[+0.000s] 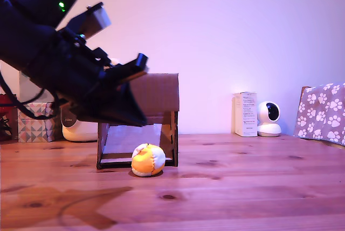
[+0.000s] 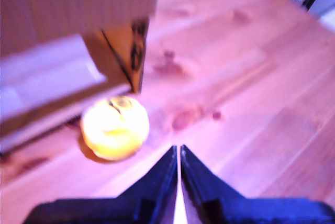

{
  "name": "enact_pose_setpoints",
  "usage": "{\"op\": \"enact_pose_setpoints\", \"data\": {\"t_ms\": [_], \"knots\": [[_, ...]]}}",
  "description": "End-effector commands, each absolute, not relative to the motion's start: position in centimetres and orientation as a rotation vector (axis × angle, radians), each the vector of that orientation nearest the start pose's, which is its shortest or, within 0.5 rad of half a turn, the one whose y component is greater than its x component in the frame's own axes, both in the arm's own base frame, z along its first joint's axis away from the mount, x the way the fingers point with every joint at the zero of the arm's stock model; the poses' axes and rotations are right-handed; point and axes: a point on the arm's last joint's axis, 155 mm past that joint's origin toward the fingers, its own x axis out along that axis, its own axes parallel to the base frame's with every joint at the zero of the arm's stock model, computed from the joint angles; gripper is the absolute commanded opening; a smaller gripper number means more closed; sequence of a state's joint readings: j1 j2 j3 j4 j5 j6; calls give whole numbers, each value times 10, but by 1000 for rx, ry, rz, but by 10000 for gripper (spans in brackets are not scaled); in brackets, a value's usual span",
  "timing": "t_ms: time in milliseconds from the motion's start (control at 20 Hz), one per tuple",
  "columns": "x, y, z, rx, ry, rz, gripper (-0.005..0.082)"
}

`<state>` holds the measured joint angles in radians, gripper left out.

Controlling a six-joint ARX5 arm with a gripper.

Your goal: Drop the footbag into the cardboard dice tower

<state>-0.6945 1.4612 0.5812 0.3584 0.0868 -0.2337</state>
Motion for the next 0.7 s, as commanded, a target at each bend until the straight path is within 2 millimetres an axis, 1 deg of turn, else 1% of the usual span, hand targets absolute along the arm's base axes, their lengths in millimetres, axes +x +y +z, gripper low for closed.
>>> {"op": "enact_pose_setpoints", "data": {"t_ms": [0,50,100,250,450,550,650], "knots": [[305,-275,89,-63,590,-696,603],[308,-273,90,-62,580,-679,820],[312,-268,89,-53,576,-644,739],[319,-261,90,-46,557,-597,733],[324,-260,91,-47,541,-580,733],[327,-263,87,-50,534,-581,732],[332,-266,78,-51,531,-581,732]]}}
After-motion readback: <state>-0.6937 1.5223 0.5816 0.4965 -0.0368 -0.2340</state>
